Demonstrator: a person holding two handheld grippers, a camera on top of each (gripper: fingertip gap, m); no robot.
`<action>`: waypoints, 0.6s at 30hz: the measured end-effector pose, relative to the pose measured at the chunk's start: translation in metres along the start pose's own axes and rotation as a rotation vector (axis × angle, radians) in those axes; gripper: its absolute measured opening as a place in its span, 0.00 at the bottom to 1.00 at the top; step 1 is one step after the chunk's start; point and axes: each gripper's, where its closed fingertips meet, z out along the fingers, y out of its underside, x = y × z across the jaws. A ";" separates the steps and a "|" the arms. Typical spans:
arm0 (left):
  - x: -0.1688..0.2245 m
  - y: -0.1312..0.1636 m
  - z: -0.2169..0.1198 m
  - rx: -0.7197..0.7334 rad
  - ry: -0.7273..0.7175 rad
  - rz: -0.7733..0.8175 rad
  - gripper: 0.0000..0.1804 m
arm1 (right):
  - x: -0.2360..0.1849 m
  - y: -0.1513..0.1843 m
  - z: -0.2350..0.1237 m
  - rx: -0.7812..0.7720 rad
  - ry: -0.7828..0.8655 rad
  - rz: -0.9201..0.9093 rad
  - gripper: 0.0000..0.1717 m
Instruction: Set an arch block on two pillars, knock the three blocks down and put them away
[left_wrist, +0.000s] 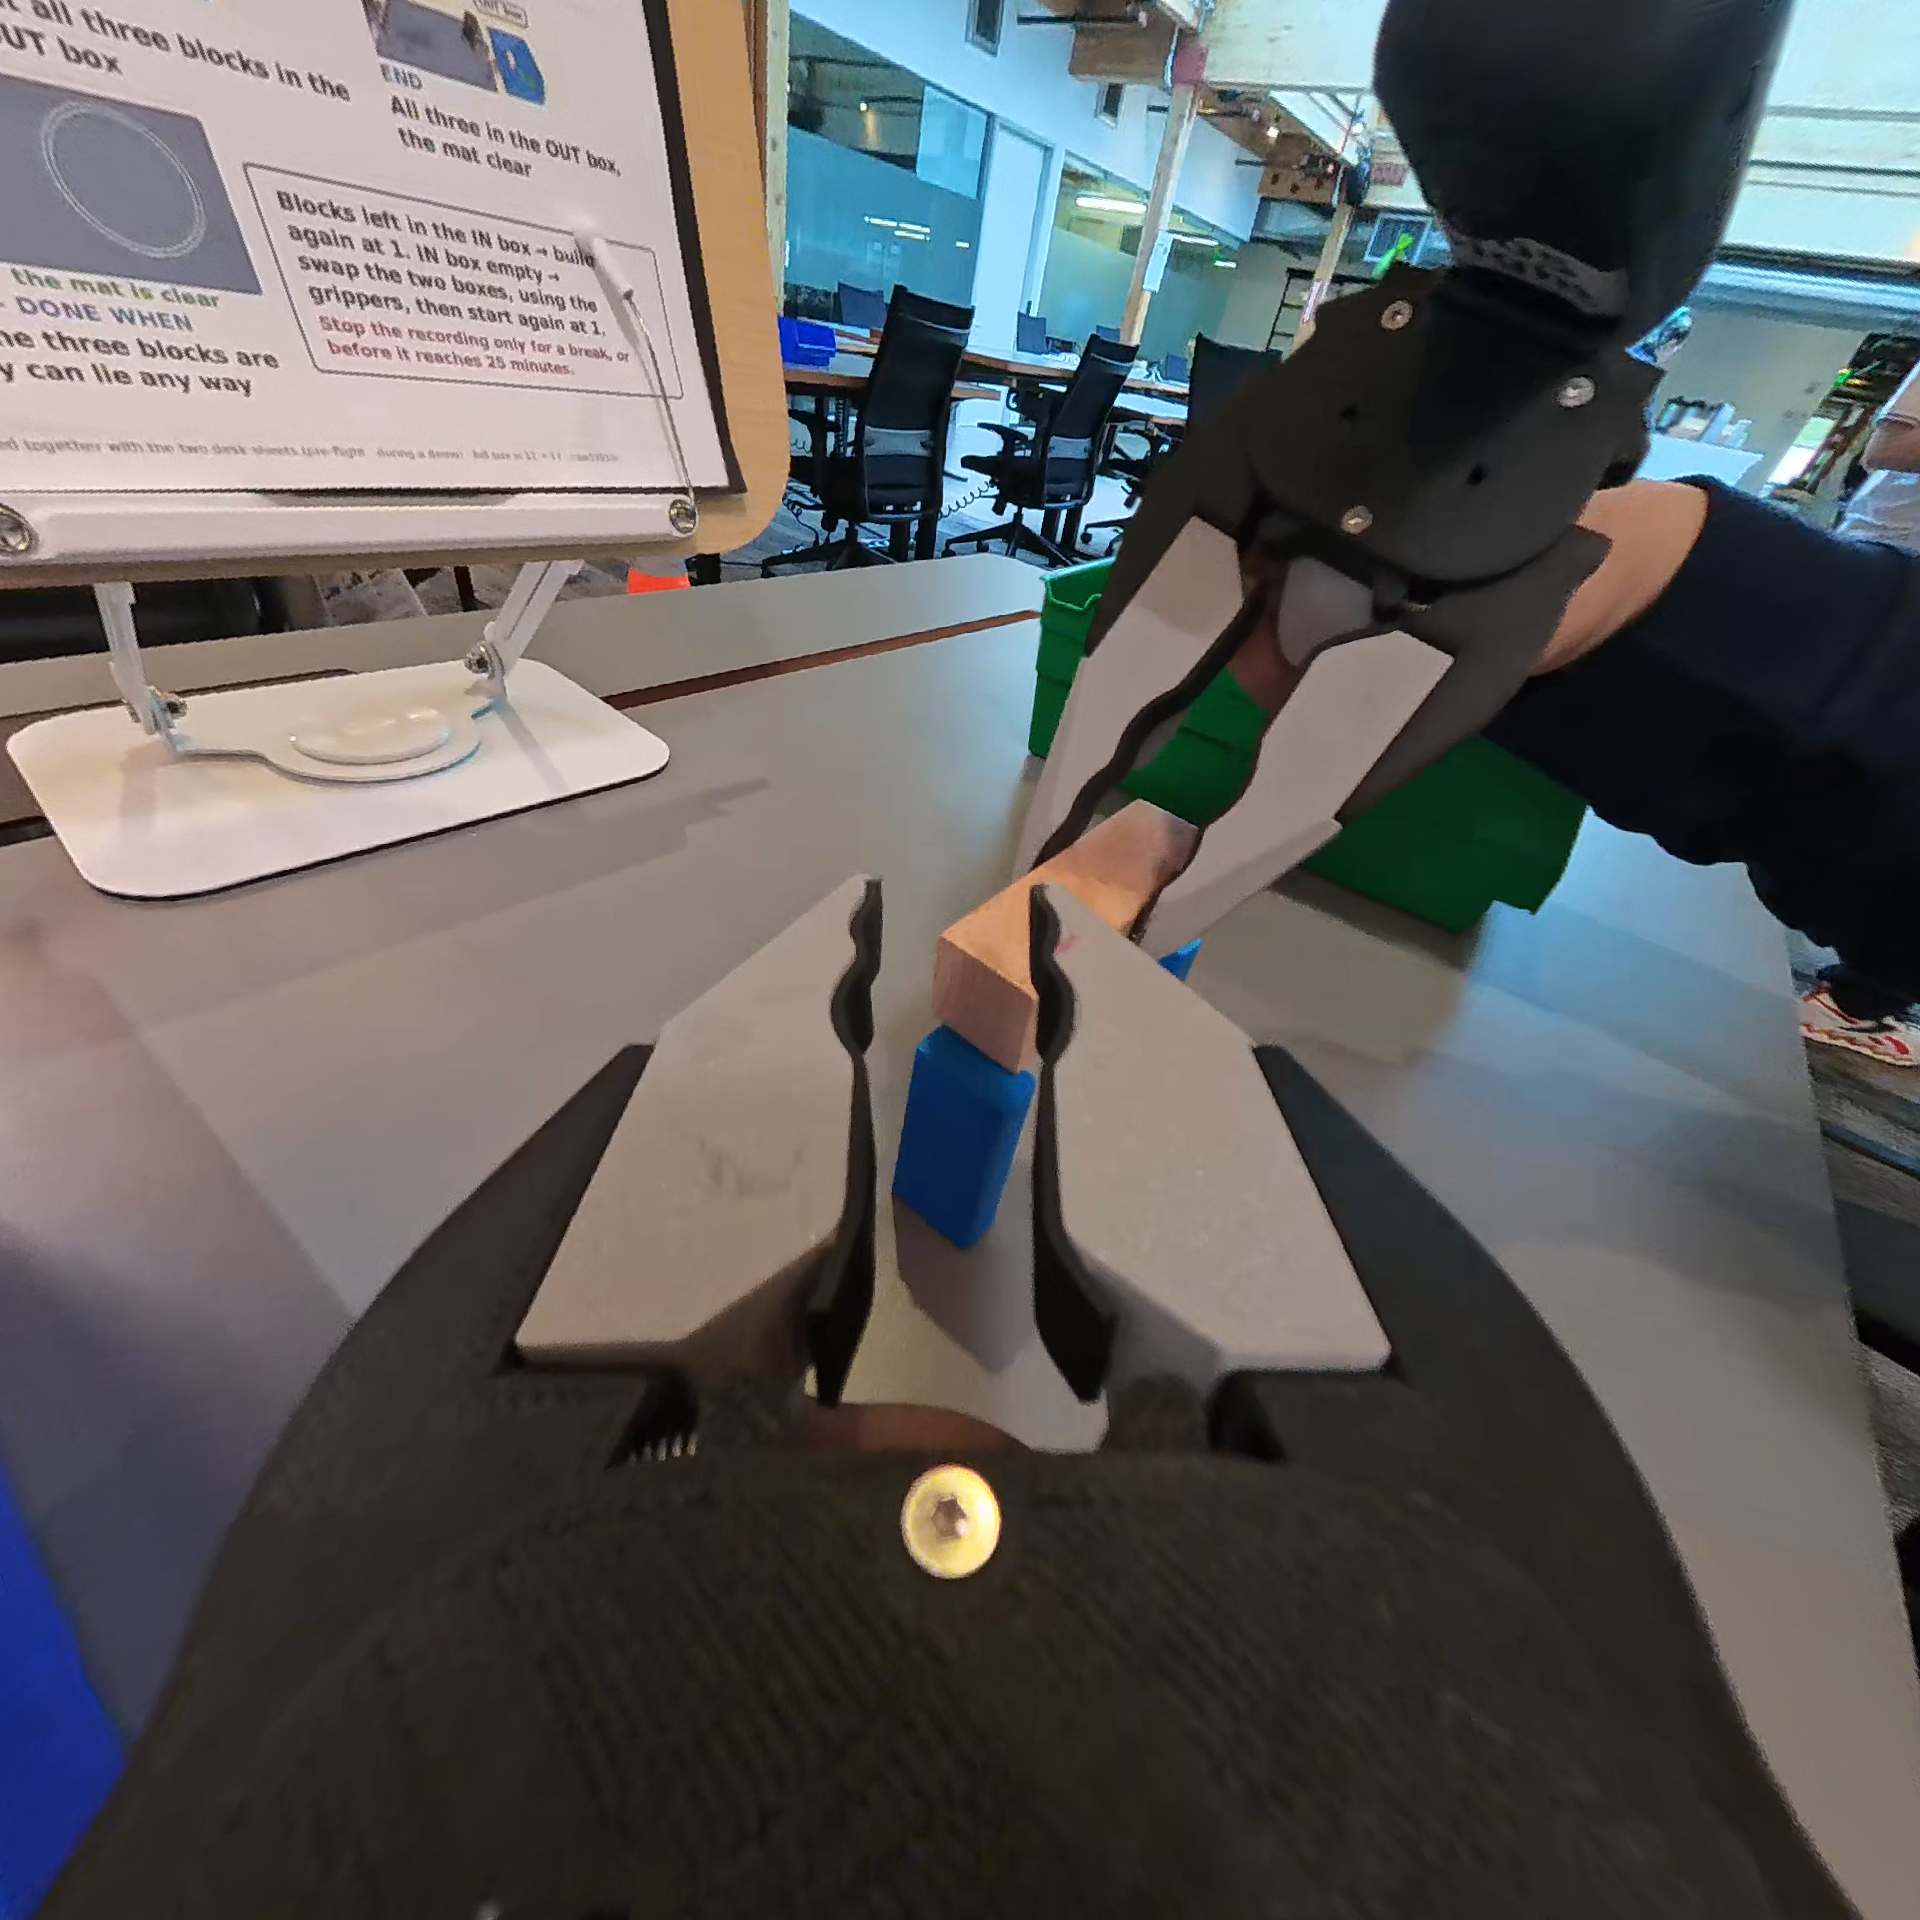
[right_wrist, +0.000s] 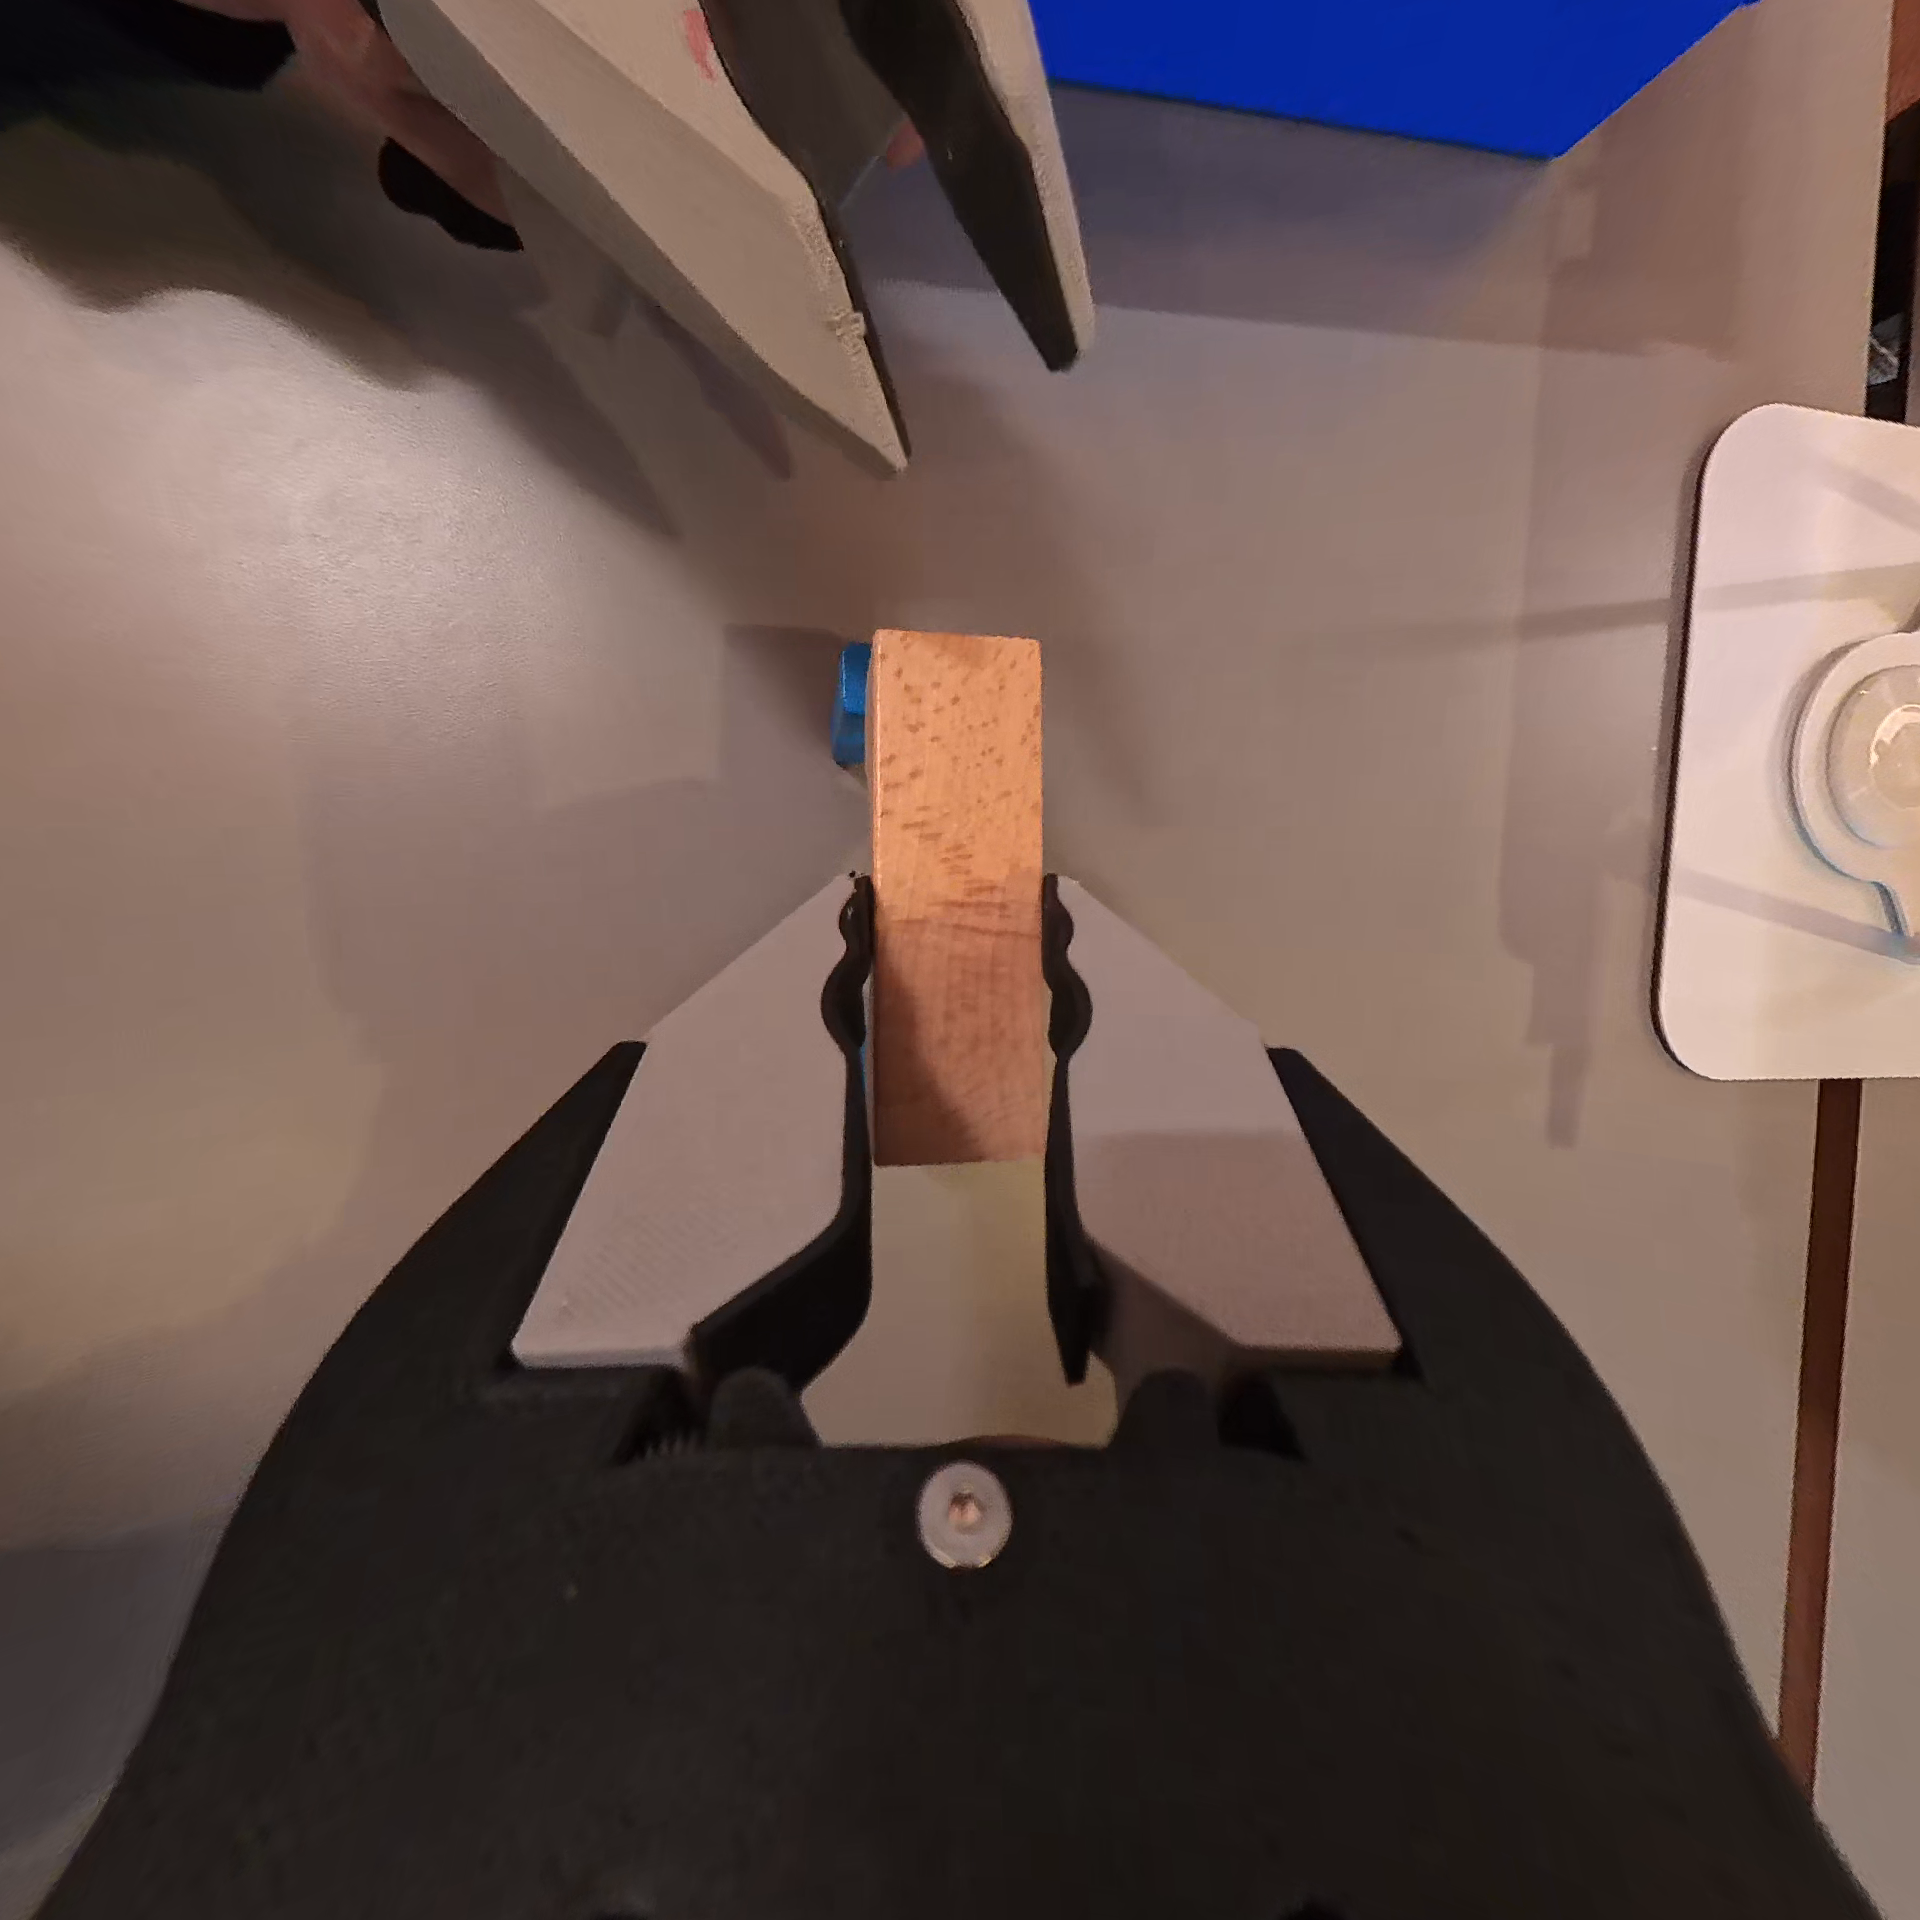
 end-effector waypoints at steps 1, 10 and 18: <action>0.001 0.001 0.001 -0.004 0.003 0.002 0.14 | 0.000 0.000 0.000 0.002 -0.002 0.001 0.17; -0.001 0.009 0.004 -0.050 -0.012 0.012 0.14 | 0.000 -0.001 0.003 0.015 -0.011 0.005 0.17; -0.005 0.020 0.006 -0.104 -0.023 -0.011 0.14 | 0.000 0.003 0.003 0.019 -0.024 0.013 0.17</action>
